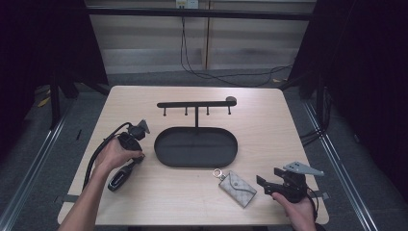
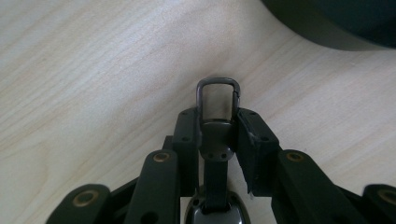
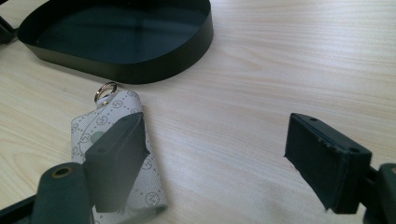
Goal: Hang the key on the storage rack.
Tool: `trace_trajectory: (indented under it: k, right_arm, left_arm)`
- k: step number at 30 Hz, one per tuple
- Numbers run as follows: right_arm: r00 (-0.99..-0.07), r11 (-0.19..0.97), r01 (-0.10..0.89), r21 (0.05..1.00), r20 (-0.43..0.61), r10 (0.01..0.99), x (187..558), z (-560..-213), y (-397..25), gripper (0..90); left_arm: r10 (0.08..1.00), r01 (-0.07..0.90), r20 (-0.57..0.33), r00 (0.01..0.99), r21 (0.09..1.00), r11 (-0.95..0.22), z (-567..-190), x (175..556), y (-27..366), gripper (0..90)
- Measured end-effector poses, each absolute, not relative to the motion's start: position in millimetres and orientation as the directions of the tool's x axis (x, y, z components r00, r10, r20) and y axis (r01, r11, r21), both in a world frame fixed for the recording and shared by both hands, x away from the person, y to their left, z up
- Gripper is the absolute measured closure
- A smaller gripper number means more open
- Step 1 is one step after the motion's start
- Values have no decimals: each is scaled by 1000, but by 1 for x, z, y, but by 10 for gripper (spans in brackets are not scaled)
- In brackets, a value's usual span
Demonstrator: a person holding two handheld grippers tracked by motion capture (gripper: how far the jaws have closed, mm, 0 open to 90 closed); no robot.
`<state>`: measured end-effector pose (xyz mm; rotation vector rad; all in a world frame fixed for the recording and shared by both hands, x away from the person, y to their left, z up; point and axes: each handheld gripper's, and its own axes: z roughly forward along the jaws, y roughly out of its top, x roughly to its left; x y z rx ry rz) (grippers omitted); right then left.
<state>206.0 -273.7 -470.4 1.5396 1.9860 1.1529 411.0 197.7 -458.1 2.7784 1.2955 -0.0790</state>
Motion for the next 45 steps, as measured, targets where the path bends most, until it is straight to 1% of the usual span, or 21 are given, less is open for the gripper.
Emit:
trace_trajectory:
  k: [2, 11, 13, 18, 23, 36, 40, 42, 44, 45]
  right_arm:
    - [-331, 66, 618, 783, 184, 925, 206, -470, -273, 203]
    - [-330, 66, 620, 782, 183, 926, 206, -471, -274, 202]
    - [-328, 66, 620, 782, 182, 927, 206, -471, -274, 203]
    - [-328, 66, 620, 782, 182, 927, 206, -471, -274, 202]
    - [-326, 62, 619, 783, 184, 927, 206, -471, -274, 203]
    - [-325, 61, 619, 783, 184, 928, 205, -471, -274, 202]
    - [-326, 60, 621, 782, 188, 927, 205, -471, -275, 202]
    - [-323, 56, 624, 779, 192, 927, 206, -471, -275, 205]
    - [-324, 54, 627, 777, 198, 925, 206, -471, -275, 208]
    - [-324, 54, 628, 777, 198, 925, 206, -471, -275, 208]
  left_arm:
    - [766, 771, -91, 637, 50, -635, -455, 411, 200, 706]
    - [770, 774, -71, 634, 71, -630, -441, 406, 201, 707]
    - [773, 778, -82, 629, 71, -625, -437, 405, 202, 707]
    - [761, 766, -93, 642, 108, -634, -425, 403, 205, 707]
    - [763, 766, -80, 642, 115, -632, -412, 402, 208, 708]
    - [750, 755, -101, 654, 154, -638, -390, 399, 211, 707]
    - [758, 761, -90, 647, 152, -631, -384, 399, 213, 707]
    - [760, 762, -74, 646, 133, -634, -381, 400, 213, 708]
    - [764, 762, -50, 643, 135, -633, -375, 400, 213, 708]
    - [764, 762, -56, 643, 139, -632, -372, 400, 213, 707]
